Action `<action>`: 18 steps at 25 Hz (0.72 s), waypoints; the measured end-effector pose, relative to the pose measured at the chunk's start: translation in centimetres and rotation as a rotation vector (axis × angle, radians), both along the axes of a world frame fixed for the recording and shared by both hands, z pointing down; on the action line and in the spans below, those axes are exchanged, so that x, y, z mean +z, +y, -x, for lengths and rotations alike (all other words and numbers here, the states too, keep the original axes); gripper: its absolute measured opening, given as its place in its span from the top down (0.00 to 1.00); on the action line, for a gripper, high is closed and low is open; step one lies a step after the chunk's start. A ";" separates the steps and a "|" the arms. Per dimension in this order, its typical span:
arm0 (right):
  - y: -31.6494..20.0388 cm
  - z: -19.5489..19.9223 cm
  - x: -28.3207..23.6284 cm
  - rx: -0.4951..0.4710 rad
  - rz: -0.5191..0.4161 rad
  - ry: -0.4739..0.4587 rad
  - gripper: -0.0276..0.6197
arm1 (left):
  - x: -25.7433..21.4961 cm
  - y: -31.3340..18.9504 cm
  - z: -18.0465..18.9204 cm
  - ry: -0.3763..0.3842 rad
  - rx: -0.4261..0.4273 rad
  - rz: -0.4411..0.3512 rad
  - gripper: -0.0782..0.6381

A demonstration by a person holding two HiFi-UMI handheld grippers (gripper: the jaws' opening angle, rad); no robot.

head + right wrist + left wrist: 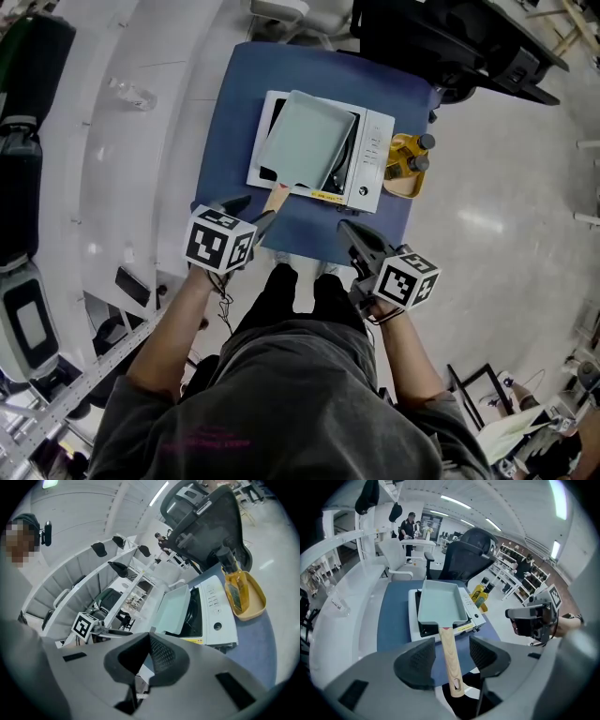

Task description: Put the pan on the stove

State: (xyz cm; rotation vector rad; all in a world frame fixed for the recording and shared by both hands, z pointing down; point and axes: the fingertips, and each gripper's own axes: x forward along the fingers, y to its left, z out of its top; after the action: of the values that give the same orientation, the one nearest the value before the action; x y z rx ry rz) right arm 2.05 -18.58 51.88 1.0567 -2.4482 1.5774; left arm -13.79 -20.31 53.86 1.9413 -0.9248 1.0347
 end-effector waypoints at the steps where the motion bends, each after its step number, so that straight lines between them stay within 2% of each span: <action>1: -0.1 0.0 -0.3 -0.001 -0.006 0.003 0.95 | -0.6 0.0 0.0 0.013 -0.002 -0.019 0.57; 6: -0.9 0.0 -1.5 -0.011 -0.043 0.028 0.95 | -3.9 -0.4 -0.5 0.096 0.007 -0.154 0.59; 13: -1.6 -0.3 -3.3 -0.017 -0.093 0.077 0.95 | -7.0 -0.3 -0.4 0.188 -0.004 -0.265 0.64; 18: -2.1 -0.2 -5.5 -0.016 -0.146 0.104 0.95 | -9.8 -0.3 -0.1 0.258 -0.011 -0.373 0.70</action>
State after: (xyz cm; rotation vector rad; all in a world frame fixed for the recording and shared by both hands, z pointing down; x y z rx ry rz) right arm 2.25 -20.64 46.39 1.1059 -2.5265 1.3197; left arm -13.70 -20.63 44.06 2.3054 -1.0325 0.6138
